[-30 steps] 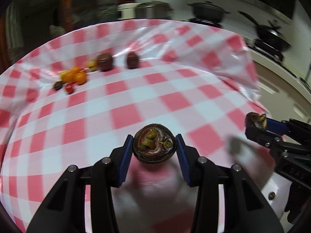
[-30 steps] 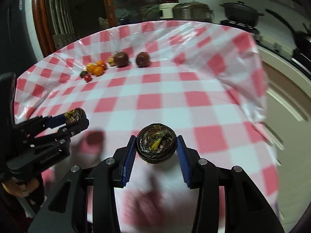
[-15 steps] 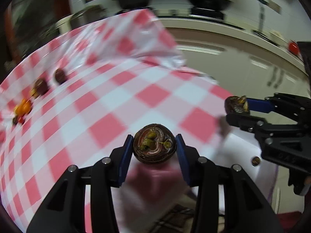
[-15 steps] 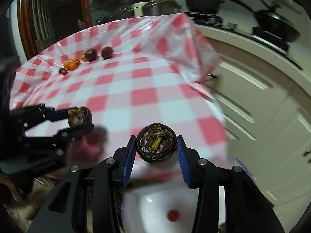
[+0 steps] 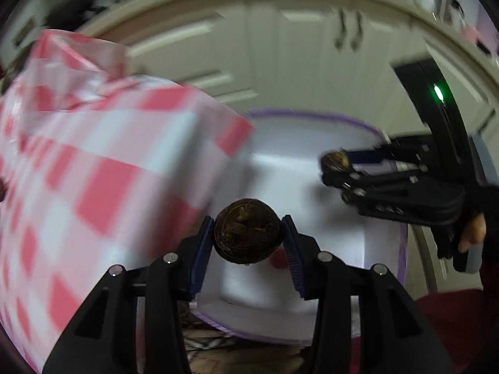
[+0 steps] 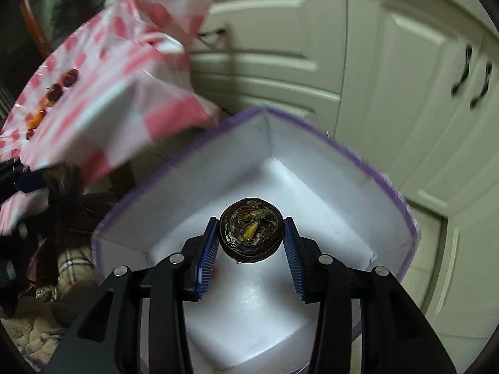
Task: Organize fruits
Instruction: 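Carry both dark brown fruits with both tools over the white box, then open both tools to drop the dark brown fruits into the box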
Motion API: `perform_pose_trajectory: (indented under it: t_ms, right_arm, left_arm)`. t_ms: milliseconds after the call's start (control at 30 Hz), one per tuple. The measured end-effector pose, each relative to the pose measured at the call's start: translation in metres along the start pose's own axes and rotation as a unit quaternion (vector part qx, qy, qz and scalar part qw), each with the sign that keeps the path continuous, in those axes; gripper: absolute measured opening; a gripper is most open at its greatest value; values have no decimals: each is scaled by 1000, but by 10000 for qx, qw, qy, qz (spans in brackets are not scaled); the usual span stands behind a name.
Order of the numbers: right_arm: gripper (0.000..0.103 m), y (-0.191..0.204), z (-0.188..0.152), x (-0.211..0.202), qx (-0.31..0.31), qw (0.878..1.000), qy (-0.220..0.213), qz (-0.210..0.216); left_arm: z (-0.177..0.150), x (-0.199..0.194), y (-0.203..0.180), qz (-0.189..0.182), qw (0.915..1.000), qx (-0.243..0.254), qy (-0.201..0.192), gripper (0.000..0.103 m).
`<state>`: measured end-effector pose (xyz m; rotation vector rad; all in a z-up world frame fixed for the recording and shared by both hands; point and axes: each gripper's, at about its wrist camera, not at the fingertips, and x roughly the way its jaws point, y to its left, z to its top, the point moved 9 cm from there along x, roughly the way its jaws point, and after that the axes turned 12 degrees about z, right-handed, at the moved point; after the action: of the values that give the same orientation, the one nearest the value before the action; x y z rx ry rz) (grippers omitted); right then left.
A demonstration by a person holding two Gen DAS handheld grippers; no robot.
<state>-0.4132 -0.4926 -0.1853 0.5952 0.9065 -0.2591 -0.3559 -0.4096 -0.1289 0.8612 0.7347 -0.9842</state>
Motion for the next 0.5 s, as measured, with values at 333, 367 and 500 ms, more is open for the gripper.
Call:
perform_pose_trajectory:
  t_ms: [333,367,500]
  right_arm:
    - [42,-29,-36,59,155,9945,923,-468]
    - [42,-31,-39,62,167,9938,979,-496]
    - [42,-30,-43,68,105,9920,1117,-570]
  left_arm:
    - [-34,103,-37,-215,9910,470,1235,44]
    - [-35,109,-38,-183,9902,511,1286,44]
    - [-40,133,-43,-14,9864,700,1488,44]
